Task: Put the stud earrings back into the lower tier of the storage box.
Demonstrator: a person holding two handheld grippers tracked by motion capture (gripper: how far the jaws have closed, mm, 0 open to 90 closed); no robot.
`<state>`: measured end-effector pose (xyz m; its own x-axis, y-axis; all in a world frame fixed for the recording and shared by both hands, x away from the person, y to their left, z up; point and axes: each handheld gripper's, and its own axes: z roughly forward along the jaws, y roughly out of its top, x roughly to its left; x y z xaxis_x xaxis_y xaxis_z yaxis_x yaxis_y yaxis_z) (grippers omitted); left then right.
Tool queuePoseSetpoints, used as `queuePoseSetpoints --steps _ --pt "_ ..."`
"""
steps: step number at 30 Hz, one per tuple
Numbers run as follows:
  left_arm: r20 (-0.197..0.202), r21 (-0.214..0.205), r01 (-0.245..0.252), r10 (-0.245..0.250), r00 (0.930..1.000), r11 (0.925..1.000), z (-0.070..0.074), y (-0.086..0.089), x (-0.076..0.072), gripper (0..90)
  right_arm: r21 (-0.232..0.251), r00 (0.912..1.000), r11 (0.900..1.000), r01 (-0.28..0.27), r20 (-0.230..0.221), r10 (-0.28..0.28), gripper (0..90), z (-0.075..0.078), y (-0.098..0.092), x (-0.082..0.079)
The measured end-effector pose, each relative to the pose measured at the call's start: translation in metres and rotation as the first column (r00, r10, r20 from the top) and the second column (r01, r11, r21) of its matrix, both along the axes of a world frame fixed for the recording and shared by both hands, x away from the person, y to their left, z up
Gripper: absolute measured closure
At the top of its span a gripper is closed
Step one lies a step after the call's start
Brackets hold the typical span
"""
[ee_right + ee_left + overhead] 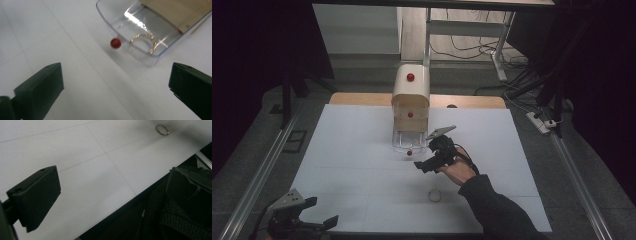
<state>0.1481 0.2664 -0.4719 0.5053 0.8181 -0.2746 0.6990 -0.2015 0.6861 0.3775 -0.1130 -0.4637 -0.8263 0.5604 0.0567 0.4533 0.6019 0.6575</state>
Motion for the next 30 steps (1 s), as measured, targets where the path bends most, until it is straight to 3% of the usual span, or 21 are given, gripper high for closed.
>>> queuePoseSetpoints --steps 10,20,24,30 --pt "-0.002 -0.002 0.0 0.0 1.0 1.0 0.0 0.0 0.0 0.0 -0.031 0.9999 0.9994 -0.014 -0.006 0.014 0.0 -0.011 -0.021 -0.019" --pt "-0.004 -0.003 -0.001 0.001 1.0 1.0 0.0 0.0 0.0 0.0 -0.076 0.9985 0.9957 -0.054 -0.011 0.053 0.0 -0.022 -0.028 -0.039" --pt "-0.004 -0.007 -0.001 0.001 1.0 1.0 0.0 0.001 0.001 0.0 -0.109 0.9979 0.9918 -0.065 -0.009 0.065 0.0 -0.027 -0.03 -0.042" --pt "-0.005 -0.005 0.0 0.0 1.0 1.0 0.0 0.001 0.001 0.0 -0.137 0.9963 0.9875 -0.077 -0.049 0.071 1.2 -0.04 -0.029 -0.041"
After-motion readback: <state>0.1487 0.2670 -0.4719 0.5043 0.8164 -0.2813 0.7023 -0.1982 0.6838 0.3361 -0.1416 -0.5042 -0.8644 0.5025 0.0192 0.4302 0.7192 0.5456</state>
